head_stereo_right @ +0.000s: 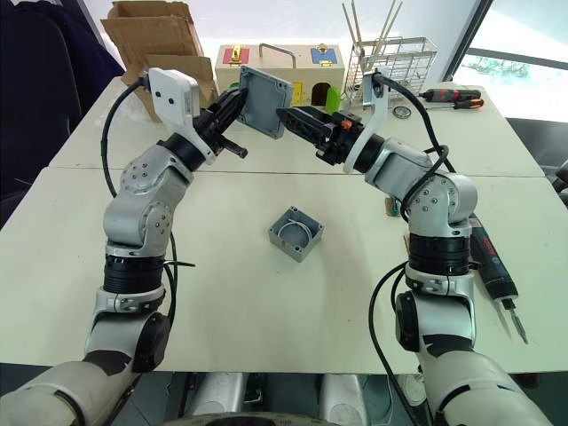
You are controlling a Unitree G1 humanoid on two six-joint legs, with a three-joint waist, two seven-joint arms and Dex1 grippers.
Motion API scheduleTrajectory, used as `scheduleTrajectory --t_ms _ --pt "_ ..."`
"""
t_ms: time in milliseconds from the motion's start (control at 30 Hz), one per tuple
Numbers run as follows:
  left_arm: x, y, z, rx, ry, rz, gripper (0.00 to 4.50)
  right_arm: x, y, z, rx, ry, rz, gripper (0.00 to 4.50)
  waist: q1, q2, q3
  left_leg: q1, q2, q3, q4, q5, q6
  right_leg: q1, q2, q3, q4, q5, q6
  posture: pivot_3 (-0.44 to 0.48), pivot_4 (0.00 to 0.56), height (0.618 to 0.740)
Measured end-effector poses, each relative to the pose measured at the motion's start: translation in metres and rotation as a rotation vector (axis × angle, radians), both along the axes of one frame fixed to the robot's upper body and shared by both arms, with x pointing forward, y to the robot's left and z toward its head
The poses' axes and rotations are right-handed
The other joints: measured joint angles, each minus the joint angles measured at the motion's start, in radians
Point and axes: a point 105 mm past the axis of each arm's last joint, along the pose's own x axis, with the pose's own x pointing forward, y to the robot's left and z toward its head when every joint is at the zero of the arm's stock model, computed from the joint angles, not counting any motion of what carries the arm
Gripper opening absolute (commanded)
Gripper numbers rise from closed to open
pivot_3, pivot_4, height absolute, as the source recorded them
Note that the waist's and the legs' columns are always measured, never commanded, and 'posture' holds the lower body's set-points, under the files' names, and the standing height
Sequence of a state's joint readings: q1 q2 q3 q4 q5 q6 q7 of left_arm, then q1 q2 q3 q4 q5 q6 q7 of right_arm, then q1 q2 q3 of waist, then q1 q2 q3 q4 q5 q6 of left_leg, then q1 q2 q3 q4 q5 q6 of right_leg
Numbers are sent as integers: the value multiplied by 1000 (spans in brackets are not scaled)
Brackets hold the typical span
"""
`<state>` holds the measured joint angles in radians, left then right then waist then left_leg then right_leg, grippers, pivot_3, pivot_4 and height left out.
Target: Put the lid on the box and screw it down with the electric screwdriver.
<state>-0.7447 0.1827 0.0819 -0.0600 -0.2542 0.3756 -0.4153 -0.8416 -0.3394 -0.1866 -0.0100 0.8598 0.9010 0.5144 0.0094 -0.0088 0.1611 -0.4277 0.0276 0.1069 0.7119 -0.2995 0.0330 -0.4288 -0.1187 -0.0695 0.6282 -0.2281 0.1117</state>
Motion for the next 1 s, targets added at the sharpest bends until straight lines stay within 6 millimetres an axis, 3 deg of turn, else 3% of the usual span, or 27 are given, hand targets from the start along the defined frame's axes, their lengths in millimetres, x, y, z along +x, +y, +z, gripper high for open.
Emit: scheduleTrajectory --t_ms 33,300,400,533,733,833,933,1000 --pt "0 0 1 -1 -4 -1 0 0 0 -1 -1 2 -6 119 0 0 0 0 0 0 0 0 0 0 0 0 0 0 0 0 150 728" --pt "-1 0 1 -8 -2 -14 0 -1 1 -1 7 4 -12 98 0 0 0 0 1 0 0 0 0 0 0 0 0 0 0 0 150 728" --pt "-2 1 0 -48 33 -62 973 -1 1 -3 15 8 -15 98 -1 0 0 0 2 0 0 0 0 0 0 0 0 0 0 0 150 728" --pt "-9 0 2 -108 76 -143 2889 -2 3 -1 29 -5 -16 98 -2 0 0 0 2 0 0 0 0 0 0 0 0 0 0 0 150 728" --pt "-30 22 11 -220 147 -277 2889 -1 -5 -9 -9 -40 -83 98 -6 1 1 0 3 -1 -1 0 0 0 0 0 0 0 0 0 150 728" --pt "-45 45 6 -242 231 -348 2889 1 -20 -20 -175 -183 -250 98 -11 1 1 0 2 -1 -2 0 -1 -1 0 0 -1 0 0 0 150 728" --pt "-41 62 4 -231 259 -296 2889 3 -40 -27 -329 -343 -451 98 -7 1 1 0 0 -1 -2 1 -3 -1 0 0 -1 0 0 0 150 728" --pt "-31 66 -7 -193 315 -257 2889 -10 -39 -31 -468 -521 -513 98 -3 1 1 1 -1 -1 -3 2 -3 -1 0 0 -1 -1 1 0 150 728"
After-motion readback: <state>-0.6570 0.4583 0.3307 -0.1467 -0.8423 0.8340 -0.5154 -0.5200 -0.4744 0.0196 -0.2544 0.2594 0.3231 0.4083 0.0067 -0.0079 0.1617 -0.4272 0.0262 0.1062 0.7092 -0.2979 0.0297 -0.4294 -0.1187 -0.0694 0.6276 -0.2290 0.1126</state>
